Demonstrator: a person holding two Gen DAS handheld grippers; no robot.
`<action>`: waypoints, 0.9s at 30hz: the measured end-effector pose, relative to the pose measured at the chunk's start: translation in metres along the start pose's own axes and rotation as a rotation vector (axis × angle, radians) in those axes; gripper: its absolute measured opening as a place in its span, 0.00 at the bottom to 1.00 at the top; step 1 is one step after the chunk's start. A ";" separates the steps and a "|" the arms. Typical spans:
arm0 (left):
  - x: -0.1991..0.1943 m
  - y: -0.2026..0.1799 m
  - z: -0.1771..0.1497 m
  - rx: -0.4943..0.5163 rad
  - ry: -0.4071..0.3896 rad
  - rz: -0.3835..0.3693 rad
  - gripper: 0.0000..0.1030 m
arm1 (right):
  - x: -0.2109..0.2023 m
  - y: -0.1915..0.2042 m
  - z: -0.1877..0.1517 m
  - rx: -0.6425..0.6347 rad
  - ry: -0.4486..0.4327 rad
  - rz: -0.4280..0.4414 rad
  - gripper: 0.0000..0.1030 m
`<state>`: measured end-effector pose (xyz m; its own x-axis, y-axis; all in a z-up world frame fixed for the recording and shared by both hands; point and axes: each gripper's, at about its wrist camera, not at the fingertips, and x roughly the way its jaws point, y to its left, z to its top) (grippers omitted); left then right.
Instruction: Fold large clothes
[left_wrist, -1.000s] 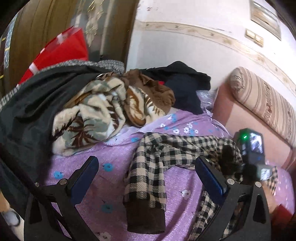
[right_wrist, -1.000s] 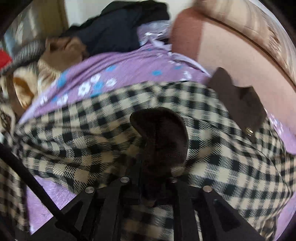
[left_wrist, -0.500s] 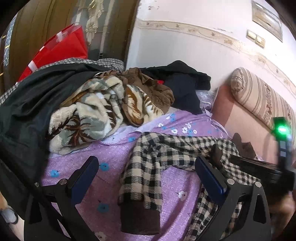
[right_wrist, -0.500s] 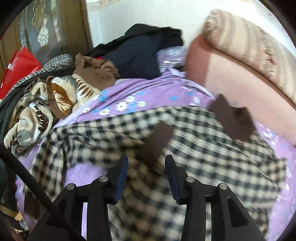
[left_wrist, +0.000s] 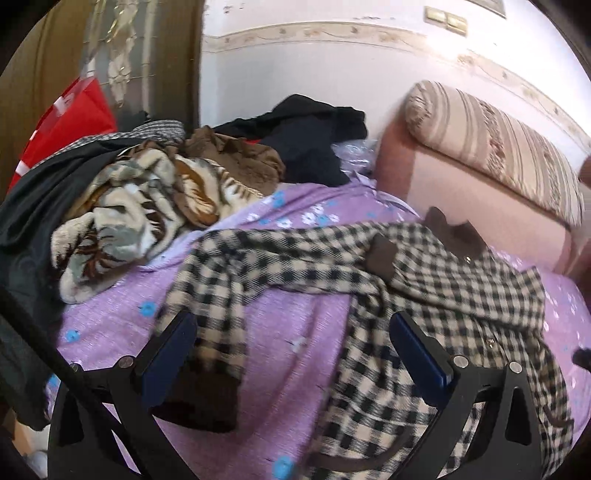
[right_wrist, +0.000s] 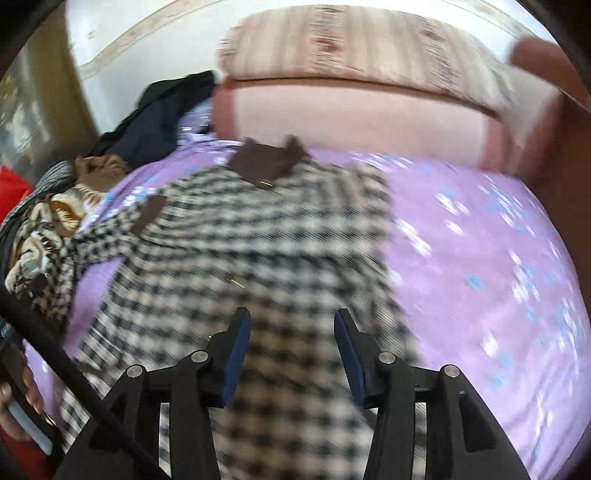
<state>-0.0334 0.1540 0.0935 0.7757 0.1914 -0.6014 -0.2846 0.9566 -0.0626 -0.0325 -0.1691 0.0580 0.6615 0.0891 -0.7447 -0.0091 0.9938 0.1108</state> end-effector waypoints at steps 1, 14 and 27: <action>-0.001 -0.005 -0.002 0.009 0.000 -0.003 1.00 | -0.003 -0.011 -0.007 0.009 0.002 -0.014 0.49; -0.010 -0.019 -0.009 0.050 -0.017 -0.004 1.00 | -0.006 -0.120 -0.123 0.263 0.159 -0.153 0.49; -0.014 0.027 0.003 -0.101 -0.012 0.026 1.00 | -0.047 -0.104 -0.109 0.249 0.030 -0.180 0.49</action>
<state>-0.0510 0.1780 0.1025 0.7738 0.2192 -0.5943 -0.3599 0.9242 -0.1277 -0.1440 -0.2696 0.0097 0.6135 -0.0813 -0.7855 0.2926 0.9473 0.1305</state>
